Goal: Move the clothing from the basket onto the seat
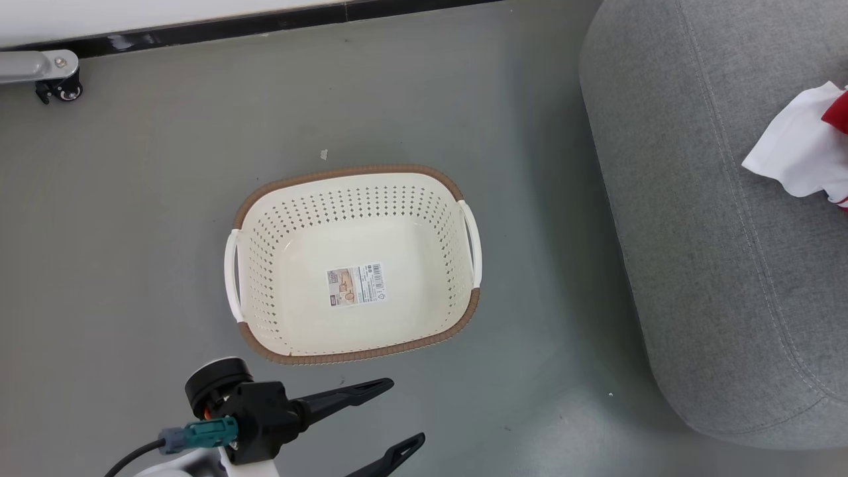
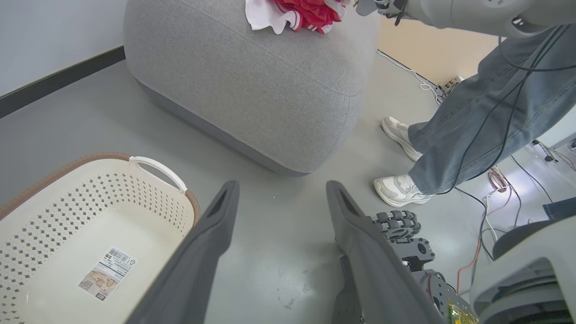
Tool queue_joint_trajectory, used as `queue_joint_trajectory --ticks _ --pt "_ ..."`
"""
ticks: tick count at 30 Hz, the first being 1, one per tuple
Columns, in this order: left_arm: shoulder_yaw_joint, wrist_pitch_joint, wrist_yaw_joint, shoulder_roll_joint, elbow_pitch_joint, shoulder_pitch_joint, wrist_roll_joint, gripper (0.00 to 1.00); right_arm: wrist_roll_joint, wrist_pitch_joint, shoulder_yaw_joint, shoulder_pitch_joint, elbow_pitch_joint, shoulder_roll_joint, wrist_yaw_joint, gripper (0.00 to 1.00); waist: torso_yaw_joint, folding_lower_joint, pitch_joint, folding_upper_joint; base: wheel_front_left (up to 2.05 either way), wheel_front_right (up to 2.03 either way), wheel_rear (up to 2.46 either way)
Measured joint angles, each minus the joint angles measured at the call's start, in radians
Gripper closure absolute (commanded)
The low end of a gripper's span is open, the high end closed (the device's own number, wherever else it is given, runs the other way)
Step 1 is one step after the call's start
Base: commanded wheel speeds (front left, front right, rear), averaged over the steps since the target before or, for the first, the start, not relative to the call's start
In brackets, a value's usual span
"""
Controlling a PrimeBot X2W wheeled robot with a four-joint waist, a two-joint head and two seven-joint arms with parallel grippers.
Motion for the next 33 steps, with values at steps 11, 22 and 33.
queue_joint_trajectory --ticks 11,22,33 --pt "0.016 -0.013 -0.001 0.001 0.001 -0.003 0.007 0.00 -0.056 -0.002 -0.043 0.027 -0.027 0.063 0.000 1.00 -0.004 0.0000 -0.005 0.0000 0.00 0.00 0.00" --pt "0.023 -0.032 -0.001 -0.002 0.014 -0.003 0.007 0.00 -0.119 -0.002 -0.114 0.040 -0.054 0.076 0.000 0.49 -0.016 0.0000 -0.026 0.0000 0.00 0.00 0.00" --pt "0.031 -0.060 0.000 -0.004 0.048 -0.003 0.007 0.00 -0.180 -0.002 -0.073 0.070 -0.072 0.076 0.000 0.00 -0.032 -0.0001 -0.064 0.0000 0.00 0.00 0.00"
